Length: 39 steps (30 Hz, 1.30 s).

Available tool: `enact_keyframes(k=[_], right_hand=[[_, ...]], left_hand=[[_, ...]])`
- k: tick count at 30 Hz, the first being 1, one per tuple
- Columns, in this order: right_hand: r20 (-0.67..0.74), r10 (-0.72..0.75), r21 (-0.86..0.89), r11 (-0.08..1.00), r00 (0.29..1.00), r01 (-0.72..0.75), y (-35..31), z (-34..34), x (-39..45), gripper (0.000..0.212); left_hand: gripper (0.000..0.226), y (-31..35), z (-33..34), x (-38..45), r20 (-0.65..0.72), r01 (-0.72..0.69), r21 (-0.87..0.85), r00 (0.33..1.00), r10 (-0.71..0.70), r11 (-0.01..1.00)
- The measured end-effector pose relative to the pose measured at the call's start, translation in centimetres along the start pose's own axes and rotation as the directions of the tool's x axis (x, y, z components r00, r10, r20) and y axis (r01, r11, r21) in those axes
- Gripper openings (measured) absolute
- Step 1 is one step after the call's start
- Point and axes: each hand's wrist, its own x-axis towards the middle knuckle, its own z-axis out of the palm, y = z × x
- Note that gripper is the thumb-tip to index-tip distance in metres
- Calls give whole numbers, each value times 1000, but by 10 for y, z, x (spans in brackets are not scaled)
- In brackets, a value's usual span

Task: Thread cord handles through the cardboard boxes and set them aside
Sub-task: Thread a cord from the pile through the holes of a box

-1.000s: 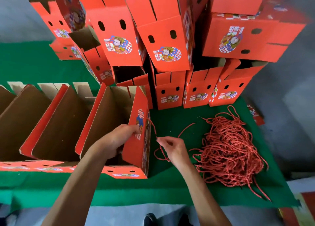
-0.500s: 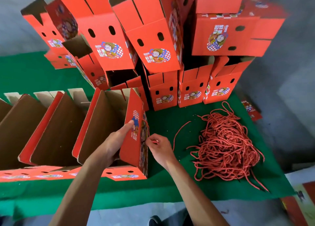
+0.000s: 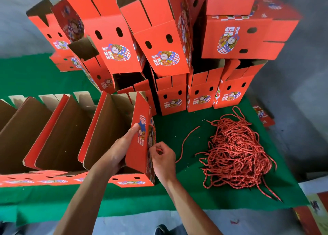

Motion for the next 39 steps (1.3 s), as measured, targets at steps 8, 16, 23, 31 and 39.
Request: enact_keyframes(k=[8,16,23,31,39], right_hand=[[21,-163,-147,975,986,164,3,-8,-14,26],[46,-191,-220,956,981,196,4,-13,-9,31],[13,-29,-18,999,999,29,0,-12,-10,21],[111,230,191,950,967,-248,-7,-17,-8,20],[116,142,18,989,983,-145,-24,-16,12,13]], left_hand=[[53,0,3,2,52,5,206,999,-16,979],[22,5,13,11,92,-77,590,995,28,804],[21,2,13,15,31,-99,593,995,100,799],[26,-7,7,17,65,-108,528,994,86,842],[47,-35,13,6,115,-115,255,989,88,960]])
